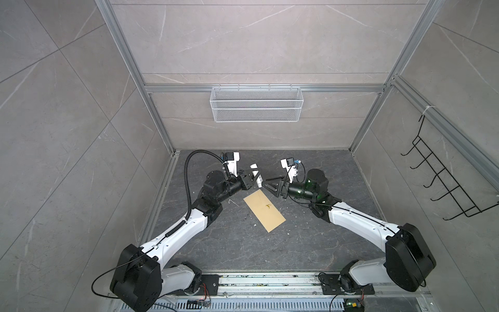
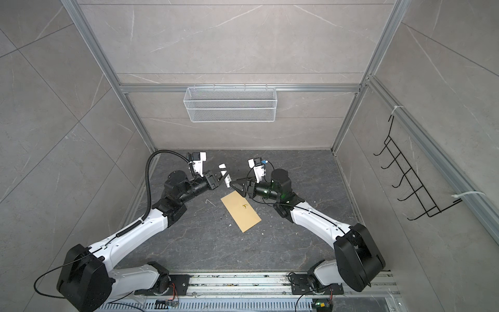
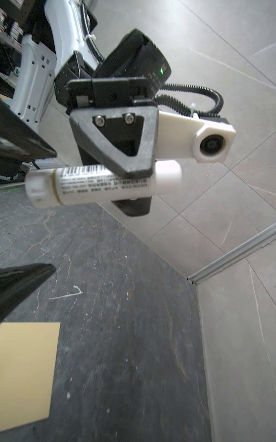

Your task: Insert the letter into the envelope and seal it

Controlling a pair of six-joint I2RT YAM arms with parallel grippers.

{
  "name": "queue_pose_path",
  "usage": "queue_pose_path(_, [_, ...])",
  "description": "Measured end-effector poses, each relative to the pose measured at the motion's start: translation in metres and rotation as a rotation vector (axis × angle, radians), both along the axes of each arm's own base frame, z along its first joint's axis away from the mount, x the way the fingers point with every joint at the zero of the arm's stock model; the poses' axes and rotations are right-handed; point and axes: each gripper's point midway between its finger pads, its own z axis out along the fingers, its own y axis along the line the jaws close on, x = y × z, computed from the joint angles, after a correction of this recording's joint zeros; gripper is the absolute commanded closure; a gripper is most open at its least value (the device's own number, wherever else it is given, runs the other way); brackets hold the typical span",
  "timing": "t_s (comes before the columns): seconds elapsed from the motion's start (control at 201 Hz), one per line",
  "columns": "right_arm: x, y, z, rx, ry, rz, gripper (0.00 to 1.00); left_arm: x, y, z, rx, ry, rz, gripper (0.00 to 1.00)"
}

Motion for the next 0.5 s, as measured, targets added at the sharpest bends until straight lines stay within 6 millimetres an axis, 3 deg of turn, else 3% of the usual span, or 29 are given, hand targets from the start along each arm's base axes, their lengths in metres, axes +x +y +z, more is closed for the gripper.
queue_pose_path(0.498, [-0.0046, 0.01, 0.002, 0.069, 0.038, 0.085, 0.55, 0.0001, 0.0, 0.0033, -0.014, -0.003, 0.0, 1.0])
